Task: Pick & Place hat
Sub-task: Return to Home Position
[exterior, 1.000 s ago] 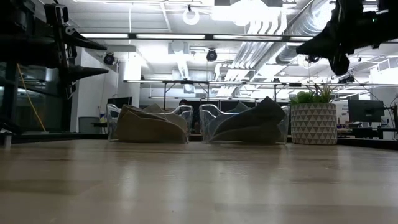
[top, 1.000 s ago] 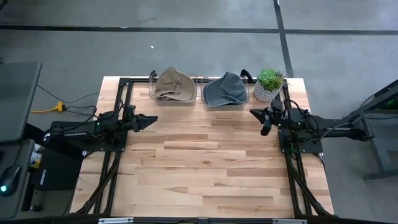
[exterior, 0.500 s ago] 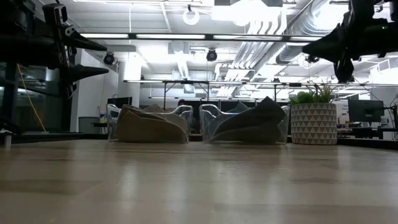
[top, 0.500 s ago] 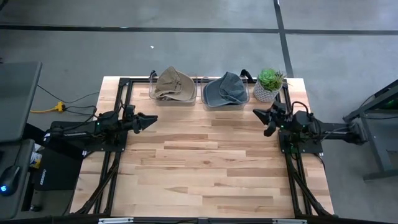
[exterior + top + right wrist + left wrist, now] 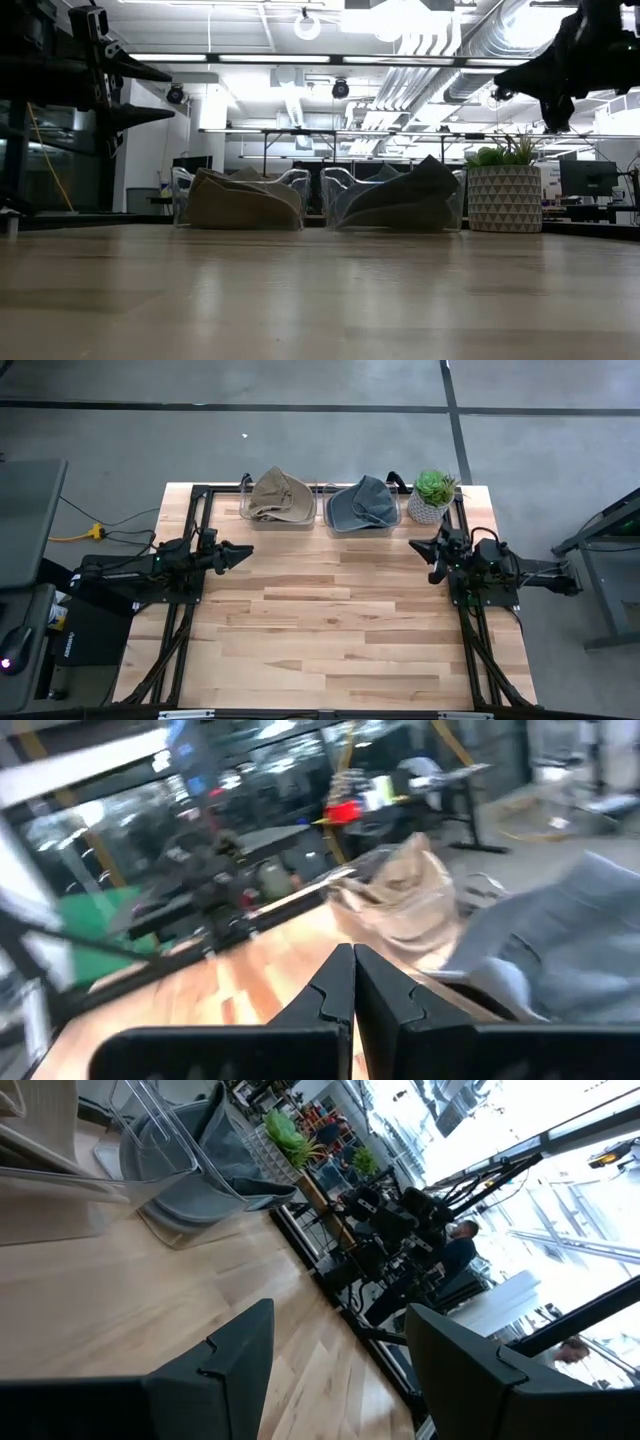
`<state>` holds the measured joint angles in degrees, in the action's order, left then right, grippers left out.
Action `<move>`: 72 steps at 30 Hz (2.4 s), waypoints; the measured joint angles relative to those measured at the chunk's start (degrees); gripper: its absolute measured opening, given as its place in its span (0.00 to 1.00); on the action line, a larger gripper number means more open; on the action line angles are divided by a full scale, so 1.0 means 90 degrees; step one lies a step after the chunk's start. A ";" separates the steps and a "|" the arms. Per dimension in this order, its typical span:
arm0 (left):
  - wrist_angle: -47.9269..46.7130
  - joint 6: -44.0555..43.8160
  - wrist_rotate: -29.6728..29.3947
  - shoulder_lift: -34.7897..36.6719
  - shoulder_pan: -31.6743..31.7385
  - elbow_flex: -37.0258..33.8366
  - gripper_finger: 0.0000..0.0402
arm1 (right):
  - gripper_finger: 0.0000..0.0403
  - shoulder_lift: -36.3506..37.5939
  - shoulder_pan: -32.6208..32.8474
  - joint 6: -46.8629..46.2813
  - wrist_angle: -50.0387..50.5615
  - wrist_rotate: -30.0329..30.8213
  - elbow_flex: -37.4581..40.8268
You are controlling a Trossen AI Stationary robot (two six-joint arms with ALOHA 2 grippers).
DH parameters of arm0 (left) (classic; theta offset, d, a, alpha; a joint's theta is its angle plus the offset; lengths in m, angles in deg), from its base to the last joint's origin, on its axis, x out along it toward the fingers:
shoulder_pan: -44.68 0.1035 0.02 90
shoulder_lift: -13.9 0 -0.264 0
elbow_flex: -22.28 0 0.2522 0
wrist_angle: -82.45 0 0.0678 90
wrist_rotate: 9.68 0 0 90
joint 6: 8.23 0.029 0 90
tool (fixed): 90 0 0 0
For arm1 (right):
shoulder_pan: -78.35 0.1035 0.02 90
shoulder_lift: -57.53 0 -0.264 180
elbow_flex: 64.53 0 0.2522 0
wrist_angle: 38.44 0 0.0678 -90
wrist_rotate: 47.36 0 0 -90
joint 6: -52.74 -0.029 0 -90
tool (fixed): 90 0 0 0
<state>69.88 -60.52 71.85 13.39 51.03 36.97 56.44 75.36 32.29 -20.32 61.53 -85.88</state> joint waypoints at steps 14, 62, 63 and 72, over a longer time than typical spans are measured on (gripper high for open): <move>0.0000 0.0118 0.0022 0.0002 0.0000 0.0000 0.52 | 0.00 -0.0004 0.0000 0.0915 0.0203 -0.1000 0.0000; 0.0000 0.0053 0.0039 0.0002 0.0000 0.0000 0.52 | 0.00 -0.0047 -0.0002 0.1658 -0.0632 -0.1453 0.0726; 0.0000 0.0053 0.0039 0.0000 0.0000 -0.0002 0.52 | 0.00 -0.0047 -0.0002 0.1659 -0.0630 -0.1453 0.0726; 0.0000 0.0053 0.0037 0.0002 0.0000 -0.0002 0.52 | 0.00 -0.0047 -0.0002 0.1659 -0.0632 -0.1453 0.0729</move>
<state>69.88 -60.04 72.18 13.40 51.03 36.95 56.01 75.34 47.22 -26.01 48.46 -79.33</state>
